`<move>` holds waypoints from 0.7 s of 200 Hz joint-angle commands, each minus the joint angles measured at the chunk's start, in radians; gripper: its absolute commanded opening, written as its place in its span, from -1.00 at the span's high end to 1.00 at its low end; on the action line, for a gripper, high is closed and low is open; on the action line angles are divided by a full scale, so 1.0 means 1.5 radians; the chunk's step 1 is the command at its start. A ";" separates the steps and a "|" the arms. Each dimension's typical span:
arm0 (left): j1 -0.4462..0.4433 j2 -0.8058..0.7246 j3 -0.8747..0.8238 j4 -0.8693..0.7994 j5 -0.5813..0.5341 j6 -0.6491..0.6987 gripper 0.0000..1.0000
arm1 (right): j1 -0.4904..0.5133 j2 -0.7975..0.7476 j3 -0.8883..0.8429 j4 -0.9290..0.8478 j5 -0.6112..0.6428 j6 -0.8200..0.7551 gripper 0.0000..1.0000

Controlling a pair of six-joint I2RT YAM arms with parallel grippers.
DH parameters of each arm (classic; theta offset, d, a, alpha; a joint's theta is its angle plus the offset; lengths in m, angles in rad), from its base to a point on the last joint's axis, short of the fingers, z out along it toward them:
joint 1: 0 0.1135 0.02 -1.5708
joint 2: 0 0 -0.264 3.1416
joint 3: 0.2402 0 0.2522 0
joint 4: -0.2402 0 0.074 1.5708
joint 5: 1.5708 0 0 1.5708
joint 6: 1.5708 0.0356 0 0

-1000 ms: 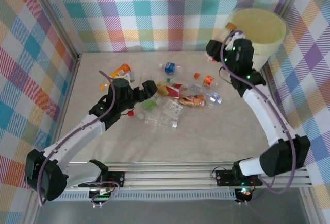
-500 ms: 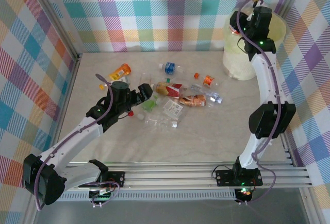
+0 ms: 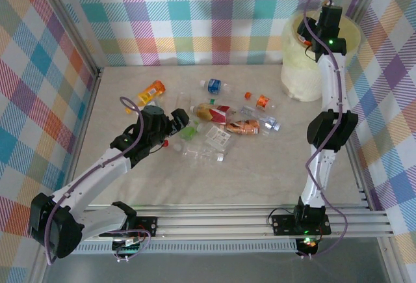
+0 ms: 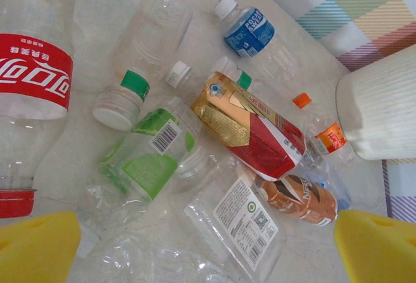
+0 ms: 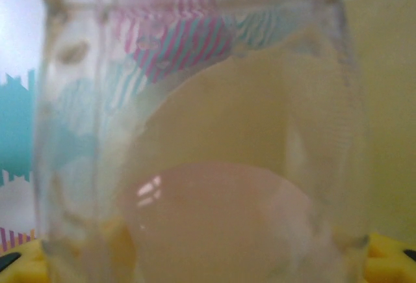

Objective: Put the plastic bottles in the bin

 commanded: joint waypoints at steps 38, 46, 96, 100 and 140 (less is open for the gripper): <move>-0.006 0.027 -0.010 0.000 -0.006 -0.029 -1.00 | -0.010 0.016 0.024 -0.038 -0.157 -0.005 -0.05; -0.005 0.031 -0.008 0.002 -0.001 -0.029 -1.00 | -0.009 0.017 0.024 -0.043 -0.164 -0.003 -0.08; -0.006 0.040 -0.008 0.004 0.013 -0.024 -1.00 | -0.009 0.013 0.004 -0.056 -0.224 -0.020 -0.19; -0.006 0.041 -0.007 0.003 0.013 -0.023 -1.00 | -0.009 0.013 0.004 -0.056 -0.233 -0.023 -0.20; -0.006 0.049 -0.001 0.006 0.021 -0.022 -1.00 | -0.009 0.012 -0.003 -0.064 -0.258 -0.035 -0.41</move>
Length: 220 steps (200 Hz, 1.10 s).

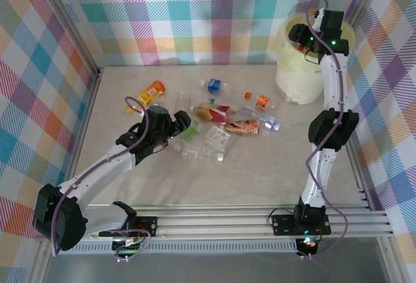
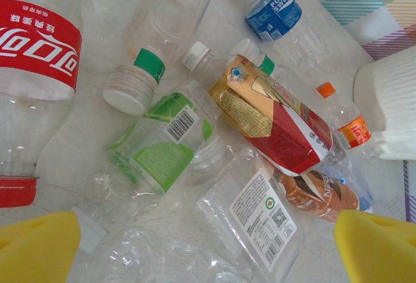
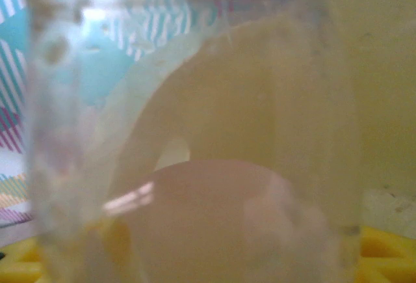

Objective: Put the plastic bottles in the bin

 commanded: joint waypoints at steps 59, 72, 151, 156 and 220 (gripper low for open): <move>-0.005 0.008 0.001 0.000 0.012 -0.007 -1.00 | 0.003 -0.031 -0.005 -0.018 -0.055 -0.050 -0.58; -0.006 0.008 0.002 -0.003 0.012 -0.011 -1.00 | 0.003 -0.039 -0.004 -0.024 -0.045 -0.060 -0.72; -0.006 0.013 -0.038 -0.049 0.004 -0.128 -1.00 | 0.003 -0.131 -0.014 -0.047 0.019 -0.109 -0.88; -0.006 0.016 -0.041 -0.048 0.009 -0.139 -1.00 | 0.003 -0.138 -0.017 -0.050 0.016 -0.111 -0.89; -0.013 0.031 -0.138 0.082 0.106 -0.307 -1.00 | 0.003 -0.288 -0.195 -0.021 -0.064 -0.101 -0.99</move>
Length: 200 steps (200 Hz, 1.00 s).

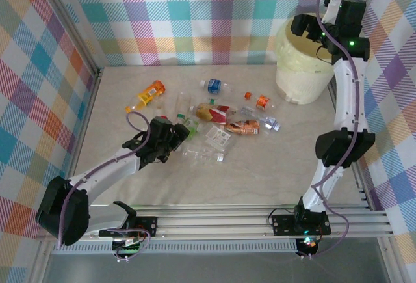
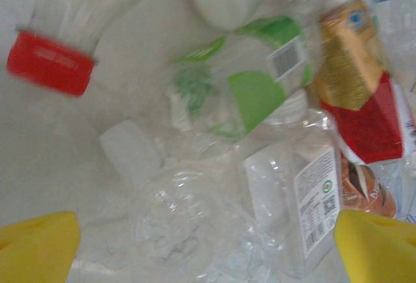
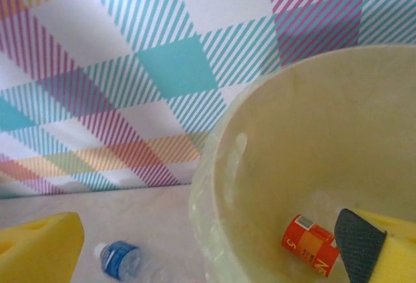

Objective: Put the plastic bottles in the bin

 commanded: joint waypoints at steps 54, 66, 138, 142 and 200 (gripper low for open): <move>-0.033 0.059 -0.065 0.175 0.065 -0.181 -1.00 | 0.003 -0.255 -0.374 0.209 -0.129 0.069 -0.99; -0.038 0.087 -0.065 0.211 0.073 -0.196 -1.00 | 0.003 -0.288 -0.430 0.245 -0.145 0.092 -0.99; -0.076 0.168 -0.066 0.300 0.024 -0.247 -0.73 | 0.003 -0.381 -0.569 0.260 -0.171 0.131 -0.99; -0.077 0.170 -0.066 0.300 0.020 -0.247 -0.71 | 0.004 -0.384 -0.573 0.259 -0.174 0.130 -0.99; -0.085 0.183 -0.081 0.319 -0.002 -0.251 -0.31 | 0.004 -0.405 -0.639 0.293 -0.216 0.170 -0.99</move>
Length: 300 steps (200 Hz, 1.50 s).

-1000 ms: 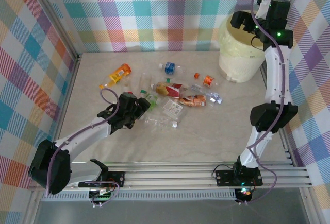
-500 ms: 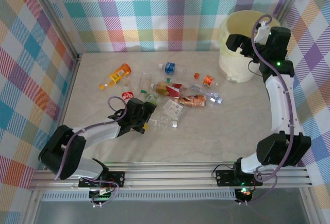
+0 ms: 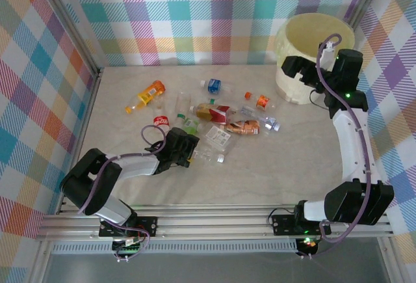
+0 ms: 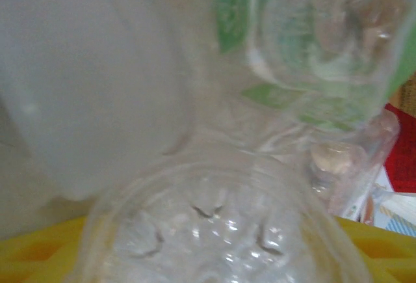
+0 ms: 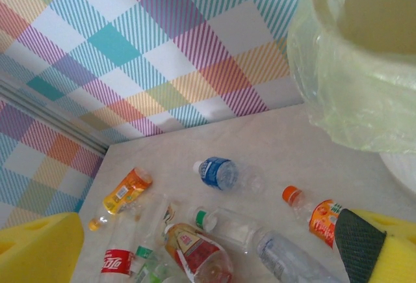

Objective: Put the plastic bottles in the bin

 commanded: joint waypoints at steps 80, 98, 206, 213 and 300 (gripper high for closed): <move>-0.029 -0.133 0.010 -0.114 -0.097 0.108 -0.02 | 0.038 -0.054 -0.078 0.088 -0.076 0.024 -0.99; -0.029 -0.155 0.028 -0.147 -0.085 0.154 0.01 | 0.072 -0.061 -0.088 0.074 -0.077 -0.018 -0.99; -0.016 -0.209 0.275 -0.226 0.003 0.627 0.04 | 0.274 -0.056 -0.154 0.037 -0.142 -0.254 -0.99; -0.014 -0.201 0.289 -0.215 0.026 0.645 0.04 | 0.278 -0.053 -0.151 0.030 -0.160 -0.265 -0.99; 0.017 -0.117 0.417 -0.120 0.288 0.703 0.07 | 0.328 0.007 -0.100 -0.029 -0.307 -0.305 -0.99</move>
